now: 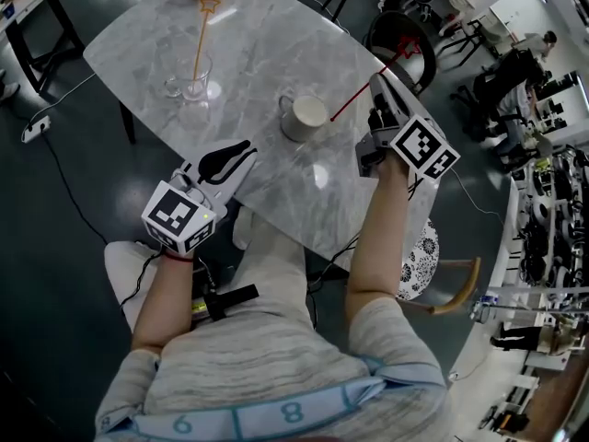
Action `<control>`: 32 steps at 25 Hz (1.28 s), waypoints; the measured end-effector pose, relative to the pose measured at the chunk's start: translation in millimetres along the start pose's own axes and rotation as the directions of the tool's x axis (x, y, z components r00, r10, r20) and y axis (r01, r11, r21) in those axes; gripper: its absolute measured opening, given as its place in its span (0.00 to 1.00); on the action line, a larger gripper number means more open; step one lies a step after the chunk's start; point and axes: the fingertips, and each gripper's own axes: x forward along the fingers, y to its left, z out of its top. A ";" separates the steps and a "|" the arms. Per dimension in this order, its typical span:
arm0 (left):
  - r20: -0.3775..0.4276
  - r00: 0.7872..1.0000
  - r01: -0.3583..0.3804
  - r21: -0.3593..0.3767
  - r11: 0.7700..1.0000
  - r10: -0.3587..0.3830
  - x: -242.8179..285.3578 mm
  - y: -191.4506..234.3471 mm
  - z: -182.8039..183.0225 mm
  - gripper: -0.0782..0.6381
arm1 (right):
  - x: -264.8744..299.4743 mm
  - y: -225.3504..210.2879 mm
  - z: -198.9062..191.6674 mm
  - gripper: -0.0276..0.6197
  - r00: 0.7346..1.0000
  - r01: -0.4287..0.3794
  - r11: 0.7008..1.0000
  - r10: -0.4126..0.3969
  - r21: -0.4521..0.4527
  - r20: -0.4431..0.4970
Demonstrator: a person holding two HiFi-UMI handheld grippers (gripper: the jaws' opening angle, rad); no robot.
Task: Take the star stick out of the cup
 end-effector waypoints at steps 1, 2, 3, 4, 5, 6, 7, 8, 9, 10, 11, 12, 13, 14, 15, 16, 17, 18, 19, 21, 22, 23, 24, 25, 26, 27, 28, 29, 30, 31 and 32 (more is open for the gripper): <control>0.000 1.000 0.000 -0.001 1.000 0.000 0.2 -0.1 -0.2 0.20 | -5.3 -0.6 6.0 0.07 1.000 0.003 1.000 -0.003 -0.007 0.003; 0.000 1.000 0.001 -0.001 1.000 -0.001 0.2 -0.1 -0.7 0.20 | -9.5 -1.8 9.2 0.07 1.000 0.007 1.000 -0.007 -0.015 -0.005; 0.000 1.000 0.002 0.000 1.000 -0.002 0.2 0.1 -1.0 0.20 | -12.2 -4.0 8.6 0.07 1.000 0.011 1.000 -0.012 -0.022 -0.025; 0.000 1.000 0.003 0.002 1.000 -0.003 0.1 0.3 -1.2 0.20 | -13.0 -7.3 3.5 0.07 0.998 0.014 1.000 -0.016 -0.026 -0.059; 0.001 1.000 0.004 0.003 1.000 -0.004 0.2 0.3 -1.1 0.20 | -12.2 -11.2 -5.9 0.07 0.994 0.016 1.000 -0.018 -0.026 -0.106; 0.001 1.000 0.006 0.005 1.000 -0.006 0.3 0.2 -1.0 0.20 | -10.6 -15.2 -19.0 0.08 0.987 0.015 1.000 -0.018 -0.020 -0.161; 0.002 1.000 0.007 0.005 1.000 -0.007 0.5 0.0 -0.8 0.20 | -8.6 -18.8 -34.4 0.07 0.976 0.012 1.000 -0.014 -0.011 -0.219; 0.002 1.000 0.008 0.005 1.000 -0.008 0.7 -0.2 -0.8 0.20 | -6.8 -22.0 -50.4 0.08 0.962 0.009 1.000 -0.009 0.001 -0.273; 0.002 1.000 0.009 0.004 1.000 -0.009 0.9 -0.3 -1.0 0.20 | -5.2 -25.1 -65.6 0.08 0.948 0.009 1.000 -0.005 0.013 -0.319; 0.002 1.000 0.009 0.004 1.000 -0.009 0.9 -0.4 -1.1 0.20 | -4.0 -28.3 -79.2 0.08 0.935 0.012 1.000 -0.002 0.026 -0.354; 0.002 1.000 0.009 0.004 1.000 -0.009 0.7 -0.6 -1.1 0.20 | -3.2 -31.5 -90.7 0.08 0.925 0.018 0.999 -0.002 0.038 -0.381; 0.002 1.000 0.009 0.004 1.000 -0.009 0.4 -1.0 -1.1 0.20 | -2.7 -34.6 -100.4 0.08 0.916 0.025 0.998 -0.003 0.049 -0.401; 0.002 1.000 0.008 0.004 1.000 -0.008 0.1 -1.4 -1.2 0.20 | -2.3 -37.6 -108.4 0.08 0.909 0.032 0.998 -0.004 0.060 -0.417; 0.002 1.000 0.008 0.004 1.000 -0.008 -0.1 -1.6 -1.3 0.20 | -1.6 -40.5 -115.3 0.08 0.903 0.039 0.997 -0.004 0.071 -0.430; 0.001 1.000 0.008 0.004 1.000 -0.008 -0.2 -1.5 -1.6 0.20 | -0.7 -43.2 -121.4 0.08 0.898 0.045 0.996 -0.004 0.082 -0.441; 0.001 1.000 0.008 0.004 1.000 -0.008 -0.2 -1.3 -1.8 0.20 | 0.5 -45.8 -126.7 0.08 0.893 0.051 0.995 -0.005 0.089 -0.450; 0.001 1.000 0.008 0.004 1.000 -0.008 -0.2 -1.0 -2.0 0.20 | 1.5 -48.6 -131.4 0.08 0.890 0.058 0.994 -0.010 0.091 -0.457; 0.002 1.000 0.009 0.004 1.000 -0.009 -0.1 -0.7 -2.2 0.20 | 2.3 -51.6 -135.1 0.08 0.887 0.067 0.994 -0.020 0.086 -0.461; 0.002 1.000 0.009 0.004 1.000 -0.009 -0.1 -0.5 -2.1 0.20 | 2.7 -54.4 -137.6 0.08 0.885 0.077 0.994 -0.033 0.076 -0.465; 0.003 1.000 0.009 0.005 1.000 -0.009 0.1 -0.7 -0.8 0.20 | 2.7 -57.0 -138.7 0.08 0.884 0.085 0.995 -0.051 0.053 -0.465; 0.004 1.000 0.008 0.005 1.000 -0.008 0.1 -1.0 0.3 0.20 | 2.4 -57.1 -137.7 0.08 0.885 0.085 0.995 -0.054 0.046 -0.463; 0.005 1.000 0.008 0.005 1.000 -0.008 0.3 -1.2 1.2 0.20 | 2.2 -56.9 -136.3 0.09 0.886 0.083 0.996 -0.055 0.041 -0.460; 0.007 1.000 0.007 0.005 1.000 -0.007 0.4 -1.3 1.6 0.20 | 2.1 -56.5 -134.9 0.10 0.888 0.082 0.996 -0.057 0.036 -0.457; 0.008 1.000 0.007 0.004 1.000 -0.007 0.5 -1.3 1.7 0.20 | 2.0 -55.8 -133.3 0.10 0.890 0.081 0.996 -0.058 0.030 -0.453; 0.010 1.000 0.008 0.005 1.000 -0.008 0.5 -1.3 1.5 0.20 | 1.8 -54.5 -131.3 0.11 0.893 0.080 0.997 -0.062 0.022 -0.446; 0.010 1.000 0.009 0.005 1.000 -0.009 0.4 -1.1 1.1 0.20 | 1.2 -52.4 -128.8 0.11 0.898 0.080 0.997 -0.067 0.013 -0.434; 0.011 1.000 0.010 0.006 1.000 -0.010 -0.1 -1.0 0.7 0.20 | 0.1 -49.6 -126.0 0.10 0.905 0.082 0.997 -0.073 0.003 -0.419; 0.010 1.000 0.010 0.006 1.000 -0.010 -0.8 -1.2 0.3 0.20 | -1.5 -45.9 -122.7 0.10 0.913 0.084 0.996 -0.080 -0.008 -0.401; 0.010 1.000 0.010 0.006 1.000 -0.010 -1.5 -1.6 0.1 0.20 | -3.1 -41.2 -118.7 0.10 0.920 0.083 0.996 -0.084 -0.021 -0.383; 0.010 1.000 0.010 0.005 1.000 -0.010 -1.9 -2.0 0.2 0.20 | -4.5 -35.5 -114.2 0.10 0.927 0.078 0.996 -0.085 -0.034 -0.366; 0.010 1.000 0.010 0.005 1.000 -0.010 -1.9 -2.3 0.7 0.20 | -5.6 -28.6 -109.5 0.10 0.933 0.069 0.996 -0.081 -0.048 -0.350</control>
